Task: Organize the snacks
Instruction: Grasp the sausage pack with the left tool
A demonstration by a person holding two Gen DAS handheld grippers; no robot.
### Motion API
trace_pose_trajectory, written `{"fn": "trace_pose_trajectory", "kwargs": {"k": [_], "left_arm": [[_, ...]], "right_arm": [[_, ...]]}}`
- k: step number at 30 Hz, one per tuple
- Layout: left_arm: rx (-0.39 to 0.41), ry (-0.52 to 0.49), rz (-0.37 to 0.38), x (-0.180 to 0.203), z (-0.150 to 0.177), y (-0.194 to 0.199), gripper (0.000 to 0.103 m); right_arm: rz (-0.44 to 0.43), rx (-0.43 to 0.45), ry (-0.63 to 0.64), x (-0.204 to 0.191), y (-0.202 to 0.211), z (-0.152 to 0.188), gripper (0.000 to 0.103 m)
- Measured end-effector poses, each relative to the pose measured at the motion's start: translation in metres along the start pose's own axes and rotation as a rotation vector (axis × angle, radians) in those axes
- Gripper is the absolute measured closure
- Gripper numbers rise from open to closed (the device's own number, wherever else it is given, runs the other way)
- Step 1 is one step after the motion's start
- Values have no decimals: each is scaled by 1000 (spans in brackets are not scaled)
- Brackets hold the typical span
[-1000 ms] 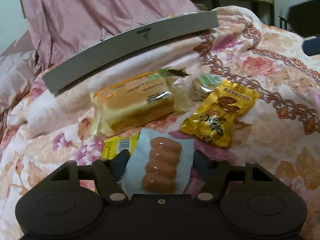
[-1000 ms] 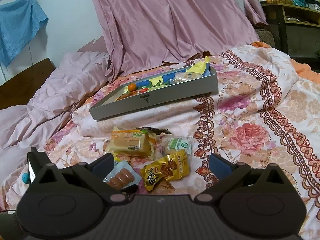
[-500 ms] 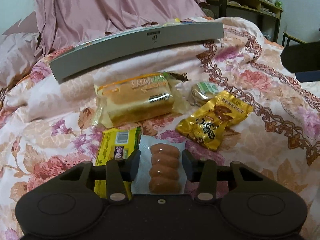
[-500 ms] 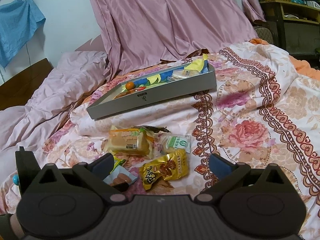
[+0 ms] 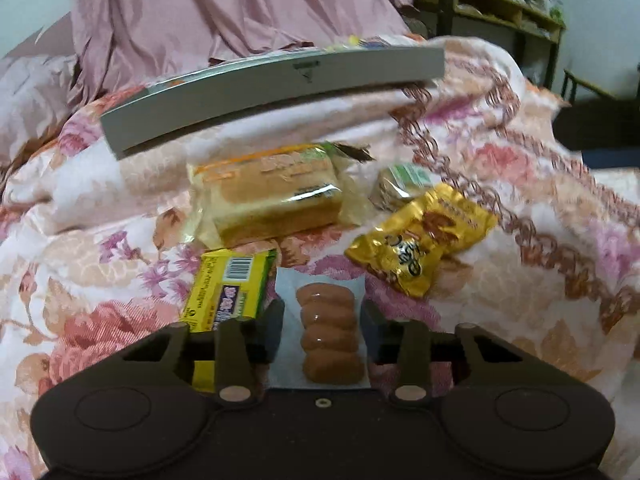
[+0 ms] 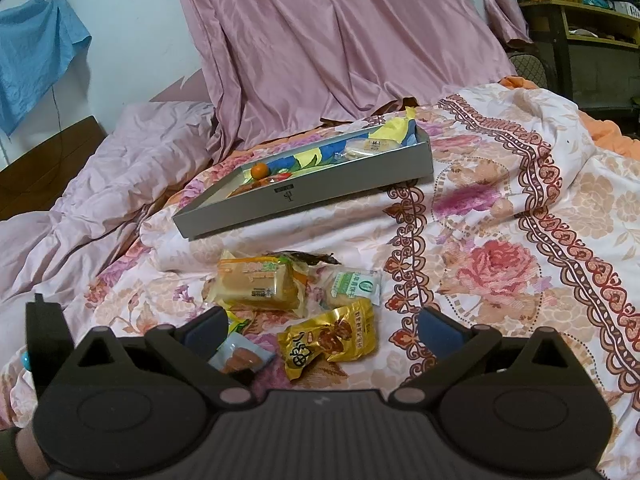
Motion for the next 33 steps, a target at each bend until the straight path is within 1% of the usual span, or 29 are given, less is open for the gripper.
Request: {"fn": "trace_pose_trajectory", "kwargs": {"k": [1,2,3,4,6,8,13,18,19,20,21,22,23,24,26,27,29,31,33], "left_arm": [[11,9,-3,-2,-2,3,76],[31,13,-12,-4,-6,7,93],[51,31,-5,-7,-11,13,101],[76,55,5,-10,-16,20,103],[101,74,-1,-17,-20,26,103],[90,94,1,-20,-20,24,103],[55,73,1,-16,-14,15,102],[45,171,57,-20,-9,13,102],[46,219,80,-23,-8,11,97],[44,257,99,-25,-8,9,88],[26,291,122,-26,-5,5,73],[-15,327,150,-26,0,-2,70],[-38,357,167,-24,6,-8,70],[-25,357,158,-24,6,-9,71],[-2,297,136,-18,1,-6,75],[10,277,133,-16,0,-5,79],[11,280,151,-15,-2,-3,83],[22,297,176,-15,-4,1,90],[54,293,163,-17,-10,11,91]], "right_arm": [[1,-2,3,0,0,1,0],[4,-5,7,-1,-2,2,0],[6,-9,12,-1,-3,2,0],[9,-14,18,-1,-5,3,0],[19,-33,29,-1,-9,7,0],[26,-52,41,-3,-15,11,0],[32,-65,62,-6,-20,15,0],[32,-66,50,-4,-18,14,0],[30,-66,48,-4,-18,14,0],[28,-65,49,-4,-17,14,0],[27,-65,51,-4,-17,14,0],[27,-64,53,-4,-17,13,0],[27,-64,53,-4,-16,13,0],[26,-62,51,-4,-16,13,0],[26,-58,46,-3,-15,12,0],[26,-57,46,-3,-15,11,0],[28,-60,48,-3,-16,12,0],[27,-62,52,-3,-17,12,0],[39,-64,71,-4,-19,13,0]]}}
Point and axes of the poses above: each gripper's, at about its wrist camera, not at the fingertips, and y roughly against the way its jaws point, x to its right, z to its underside, the point moved 8 cm from there along -y, roughly the way its jaws point, and after that the axes turned 4 degrees about z, right-handed, at the moved point
